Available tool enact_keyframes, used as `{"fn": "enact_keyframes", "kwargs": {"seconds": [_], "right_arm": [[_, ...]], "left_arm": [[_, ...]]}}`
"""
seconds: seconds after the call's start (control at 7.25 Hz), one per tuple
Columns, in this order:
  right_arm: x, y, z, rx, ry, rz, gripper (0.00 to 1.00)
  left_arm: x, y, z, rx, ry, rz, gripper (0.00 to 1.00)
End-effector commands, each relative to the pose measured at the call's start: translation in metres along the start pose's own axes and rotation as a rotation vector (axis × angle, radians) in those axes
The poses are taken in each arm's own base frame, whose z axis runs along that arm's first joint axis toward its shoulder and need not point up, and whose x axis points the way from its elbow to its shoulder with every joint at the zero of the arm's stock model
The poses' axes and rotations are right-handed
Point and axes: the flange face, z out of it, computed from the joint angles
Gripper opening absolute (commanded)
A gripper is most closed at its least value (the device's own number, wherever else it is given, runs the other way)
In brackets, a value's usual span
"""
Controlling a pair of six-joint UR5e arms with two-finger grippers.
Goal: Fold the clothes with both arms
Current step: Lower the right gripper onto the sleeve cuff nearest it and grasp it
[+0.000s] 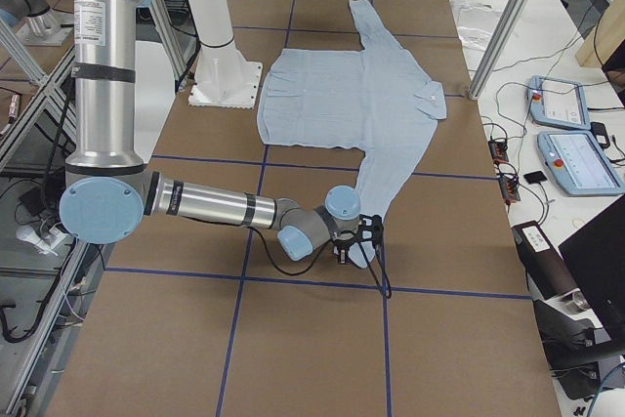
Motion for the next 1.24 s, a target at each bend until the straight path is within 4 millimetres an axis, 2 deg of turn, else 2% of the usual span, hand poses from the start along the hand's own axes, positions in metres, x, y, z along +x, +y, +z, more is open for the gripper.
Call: {"fn": "enact_keyframes", "kwargs": {"seconds": [0.0,0.14,0.28,0.41,0.55,0.83,1.1], "right_arm": [[0.0,0.0,-0.002,0.007,0.002,0.0,0.16],[0.0,0.001,-0.003,0.008,0.004,0.001,0.0],[0.001,0.0,-0.005,0.014,0.002,0.001,0.0],[-0.01,-0.003,-0.016,0.038,-0.014,-0.018,0.0],[-0.028,-0.011,-0.043,0.086,-0.046,-0.046,0.0],[-0.086,-0.012,-0.106,0.157,-0.143,-0.114,0.0],[-0.181,-0.052,-0.166,0.17,-0.218,-0.171,0.0]], "left_arm": [[0.0,0.0,0.0,0.0,0.0,-0.002,1.0],[0.0,0.0,0.0,0.0,0.0,-0.002,1.0],[0.0,0.0,0.0,0.0,0.0,-0.002,1.0],[0.0,0.0,0.0,-0.001,0.0,-0.003,1.0],[-0.001,0.0,0.001,-0.002,-0.001,-0.004,1.0],[-0.002,0.002,0.003,-0.006,-0.001,-0.005,1.0],[-0.004,0.003,0.005,-0.012,-0.002,-0.004,1.0]]}}
